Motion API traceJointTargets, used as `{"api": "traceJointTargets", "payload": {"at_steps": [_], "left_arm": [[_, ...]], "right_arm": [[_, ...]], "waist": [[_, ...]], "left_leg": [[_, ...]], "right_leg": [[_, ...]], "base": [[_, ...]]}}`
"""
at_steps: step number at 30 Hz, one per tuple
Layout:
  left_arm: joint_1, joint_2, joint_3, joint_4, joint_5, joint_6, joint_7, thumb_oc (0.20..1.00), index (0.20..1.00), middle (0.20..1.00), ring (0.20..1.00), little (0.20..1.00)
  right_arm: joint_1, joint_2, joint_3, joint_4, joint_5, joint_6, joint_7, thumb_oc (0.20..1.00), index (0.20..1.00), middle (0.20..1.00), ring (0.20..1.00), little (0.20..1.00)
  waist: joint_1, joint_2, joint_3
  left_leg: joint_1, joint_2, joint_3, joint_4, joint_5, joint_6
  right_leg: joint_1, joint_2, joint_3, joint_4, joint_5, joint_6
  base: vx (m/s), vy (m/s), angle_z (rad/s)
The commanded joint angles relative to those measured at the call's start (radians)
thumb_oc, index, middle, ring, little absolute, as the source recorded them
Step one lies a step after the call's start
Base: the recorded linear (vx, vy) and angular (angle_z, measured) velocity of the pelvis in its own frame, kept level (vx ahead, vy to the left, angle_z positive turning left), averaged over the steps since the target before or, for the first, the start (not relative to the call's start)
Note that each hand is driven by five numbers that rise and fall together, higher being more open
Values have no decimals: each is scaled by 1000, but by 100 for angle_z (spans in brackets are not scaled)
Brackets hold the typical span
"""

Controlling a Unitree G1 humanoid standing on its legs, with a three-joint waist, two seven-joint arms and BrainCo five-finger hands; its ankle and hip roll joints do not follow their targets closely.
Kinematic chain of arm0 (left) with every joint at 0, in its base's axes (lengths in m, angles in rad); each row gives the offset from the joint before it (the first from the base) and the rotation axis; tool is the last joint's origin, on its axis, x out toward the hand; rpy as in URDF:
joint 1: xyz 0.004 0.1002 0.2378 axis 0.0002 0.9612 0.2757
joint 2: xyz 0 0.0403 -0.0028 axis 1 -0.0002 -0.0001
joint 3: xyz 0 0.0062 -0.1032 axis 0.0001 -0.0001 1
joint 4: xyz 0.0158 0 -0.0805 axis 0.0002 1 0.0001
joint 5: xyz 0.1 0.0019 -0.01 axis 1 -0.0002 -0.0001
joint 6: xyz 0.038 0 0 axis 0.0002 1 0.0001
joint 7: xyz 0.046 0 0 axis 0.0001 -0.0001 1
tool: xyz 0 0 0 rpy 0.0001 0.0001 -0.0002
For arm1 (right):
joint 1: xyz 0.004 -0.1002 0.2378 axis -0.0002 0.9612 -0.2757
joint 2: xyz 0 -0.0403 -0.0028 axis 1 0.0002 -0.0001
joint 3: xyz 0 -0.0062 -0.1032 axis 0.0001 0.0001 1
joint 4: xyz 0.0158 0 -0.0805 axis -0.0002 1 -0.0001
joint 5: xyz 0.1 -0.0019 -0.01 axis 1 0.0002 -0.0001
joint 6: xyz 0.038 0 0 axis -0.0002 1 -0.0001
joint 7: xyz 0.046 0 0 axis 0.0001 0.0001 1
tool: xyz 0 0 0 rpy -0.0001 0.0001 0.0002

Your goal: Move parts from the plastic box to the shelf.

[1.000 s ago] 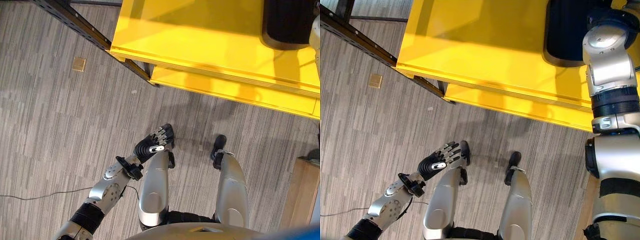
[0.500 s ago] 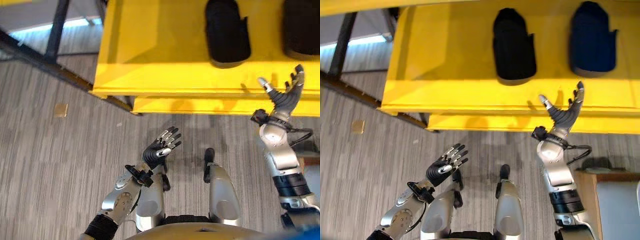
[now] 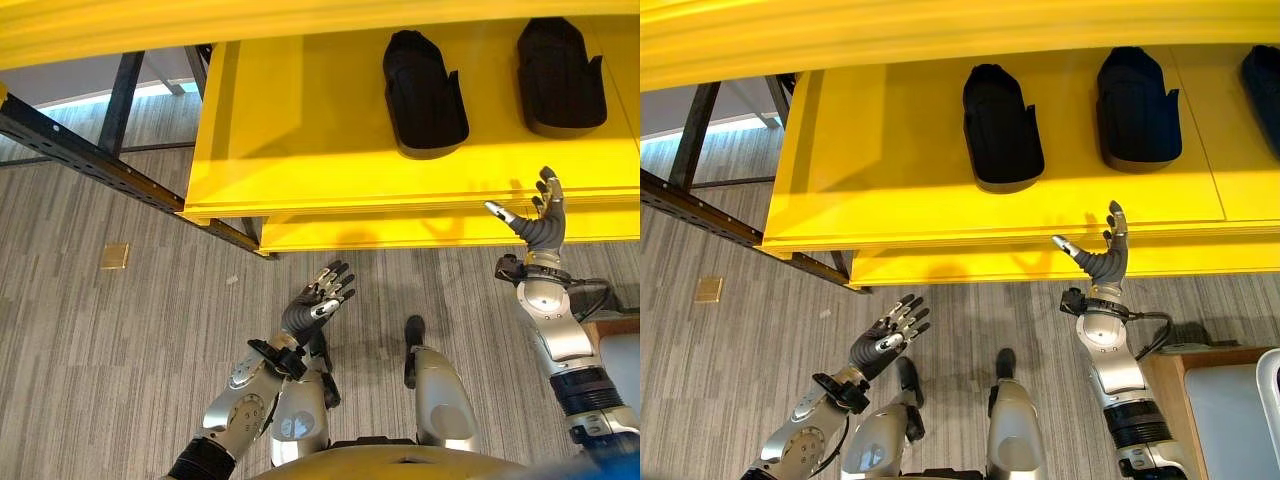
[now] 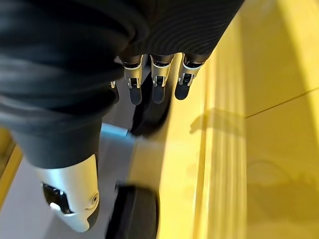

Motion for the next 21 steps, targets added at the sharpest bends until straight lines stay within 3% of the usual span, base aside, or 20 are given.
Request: {"api": "traceJointTargets", "payload": {"at_steps": [1,3,5,7,13,21], "left_arm": [[6,46,33,-65,1,11,-60,1000,1000,1000,1000,1000],[0,55,42,-63,14,29,-75,1000,1000,1000,1000,1000],[-3,62,43,-61,18,33,-82,1000,1000,1000,1000,1000],[2,85,60,-62,15,44,-95,1000,1000,1000,1000,1000],[2,102,83,-60,19,53,-109,1000,1000,1000,1000,1000],[6,118,108,-67,23,71,-126,1000,1000,1000,1000,1000]], "right_arm": [[-138,-76,15,-3,-210,38,58,1000,1000,1000,1000,1000],[-171,-156,69,4,-397,77,90,1000,1000,1000,1000,1000],[-185,-205,96,6,-455,92,125,1000,1000,1000,1000,1000],[-196,-311,151,3,-556,145,168,1000,1000,1000,1000,1000],[-216,-392,192,15,-616,180,219,1000,1000,1000,1000,1000],[-233,-439,212,37,-609,168,225,1000,1000,1000,1000,1000]], "waist": [[26,-37,-2],[37,-43,-4],[39,-46,-2],[47,-52,-1],[56,-60,1],[71,-66,13]], "left_leg": [[10,34,-103,42,-67,-25],[-1,37,-111,45,-61,-27],[-2,35,-115,47,-60,-27],[-6,35,-115,51,-60,-28],[-12,36,-114,56,-60,-28],[-25,29,-124,60,-59,-24]], "right_leg": [[76,-19,-14,-37,-32,22],[73,-15,-19,-39,-28,22],[75,-15,-20,-37,-27,23],[78,-17,-25,-43,-23,29],[77,-15,-26,-43,-23,31],[76,-8,-26,-44,-25,30]], "base": [[-32,-68,2],[-32,-56,13],[-14,-40,19],[-16,-55,8],[-3,-6,0],[-5,-13,0]]}}
